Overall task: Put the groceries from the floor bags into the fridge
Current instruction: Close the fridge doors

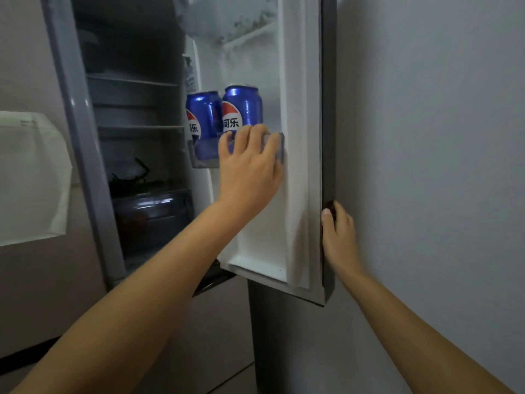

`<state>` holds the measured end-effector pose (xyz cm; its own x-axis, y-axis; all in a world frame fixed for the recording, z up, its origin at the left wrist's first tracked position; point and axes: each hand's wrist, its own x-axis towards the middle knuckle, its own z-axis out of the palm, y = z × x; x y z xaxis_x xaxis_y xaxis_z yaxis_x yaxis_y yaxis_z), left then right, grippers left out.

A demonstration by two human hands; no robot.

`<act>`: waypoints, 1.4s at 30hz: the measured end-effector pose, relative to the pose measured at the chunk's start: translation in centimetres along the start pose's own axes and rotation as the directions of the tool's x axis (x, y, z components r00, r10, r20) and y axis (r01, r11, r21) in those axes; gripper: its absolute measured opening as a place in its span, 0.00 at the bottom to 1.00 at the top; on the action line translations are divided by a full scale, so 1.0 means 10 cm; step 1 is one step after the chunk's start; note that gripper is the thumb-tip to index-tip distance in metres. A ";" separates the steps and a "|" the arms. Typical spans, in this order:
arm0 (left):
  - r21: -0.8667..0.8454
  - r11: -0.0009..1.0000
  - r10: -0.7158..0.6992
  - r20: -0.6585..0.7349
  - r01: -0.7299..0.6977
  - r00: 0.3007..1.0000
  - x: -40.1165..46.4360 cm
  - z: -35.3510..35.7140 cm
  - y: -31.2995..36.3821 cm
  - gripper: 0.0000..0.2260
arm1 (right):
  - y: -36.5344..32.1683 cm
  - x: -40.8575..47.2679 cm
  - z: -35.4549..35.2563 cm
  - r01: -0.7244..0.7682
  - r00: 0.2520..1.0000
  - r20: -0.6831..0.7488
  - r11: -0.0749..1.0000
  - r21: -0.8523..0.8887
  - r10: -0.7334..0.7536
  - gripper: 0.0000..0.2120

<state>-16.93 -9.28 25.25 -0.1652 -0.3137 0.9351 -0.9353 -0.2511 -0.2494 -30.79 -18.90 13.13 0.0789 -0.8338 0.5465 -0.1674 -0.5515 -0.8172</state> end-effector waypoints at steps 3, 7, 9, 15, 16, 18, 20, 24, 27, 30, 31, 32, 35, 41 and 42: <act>-0.087 0.994 -0.079 -0.083 0.072 0.993 -0.11 -0.12 -0.34 0.16 | -0.04 -0.23 -0.05 0.043 0.999 -0.024 0.987 0.152 -0.040 0.23; -0.282 0.927 -0.261 -0.007 0.249 0.965 -0.27 -0.32 -0.80 0.20 | -0.14 -0.56 0.14 0.123 0.977 0.147 0.973 0.197 -0.153 0.18; -0.377 0.850 -0.352 0.109 0.367 0.929 -0.37 -0.43 -0.95 0.23 | -0.19 -0.77 0.40 0.200 0.951 0.194 0.957 0.212 -0.242 0.24; -0.202 0.977 -0.010 0.293 0.073 0.956 -0.87 -0.61 -1.11 0.31 | -0.56 -1.11 1.32 0.394 0.846 0.318 0.904 0.168 -0.428 0.34; -0.125 0.992 0.028 0.315 0.012 0.949 -0.93 -0.58 -1.17 0.31 | -0.61 -1.13 1.49 0.441 0.828 0.316 0.886 0.143 -0.463 0.34; -0.039 0.999 0.047 0.360 -0.036 0.932 -1.01 -0.47 -1.38 0.30 | -0.71 -1.18 1.82 0.507 0.810 0.307 0.860 0.062 -0.499 0.35; 0.021 0.999 0.030 0.362 -0.040 0.932 -1.09 -0.37 -1.65 0.30 | -0.78 -1.22 2.14 0.523 0.816 0.294 0.852 -0.008 -0.498 0.35; 0.174 0.983 -0.005 0.348 -0.060 0.937 -1.24 -0.23 -2.21 0.29 | -0.82 -1.25 2.74 0.546 0.821 0.270 0.830 -0.117 -0.502 0.33; 0.342 0.926 0.055 0.297 -0.160 0.953 -1.32 -0.08 -2.53 0.26 | -0.81 -1.19 3.10 0.614 0.784 0.258 0.766 -0.190 -0.564 0.30; 0.385 0.893 0.130 0.277 -0.234 0.952 -1.34 0.08 -2.81 0.26 | -0.75 -1.07 3.36 0.670 0.741 0.263 0.710 -0.216 -0.618 0.28; 0.386 0.887 0.144 0.286 -0.251 0.947 -1.32 0.12 -2.88 0.27 | -0.71 -1.01 3.42 0.688 0.725 0.268 0.686 -0.237 -0.635 0.28; 0.393 0.880 0.149 0.302 -0.266 0.942 -1.32 0.16 -2.95 0.27 | -0.67 -0.95 3.47 0.708 0.706 0.285 0.658 -0.257 -0.648 0.27; 0.436 0.854 0.136 0.338 -0.283 0.931 -1.32 0.22 -3.08 0.26 | -0.58 -0.82 3.55 0.757 0.653 0.339 0.573 -0.314 -0.677 0.26; 0.441 0.845 0.154 0.339 -0.302 0.928 -1.32 0.24 -3.08 0.26 | -0.53 -0.74 3.60 0.773 0.630 0.373 0.504 -0.385 -0.681 0.27; 0.440 0.847 0.143 0.353 -0.299 0.925 -1.32 0.23 -3.07 0.26 | -0.57 -0.73 3.56 0.773 0.631 0.390 0.495 -0.398 -0.671 0.27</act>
<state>14.67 0.49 19.96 -0.1758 -0.6494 0.7399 -0.6051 -0.5215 -0.6015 4.53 -10.69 7.27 0.5452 -0.1663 0.8216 -0.4130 -0.9062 0.0906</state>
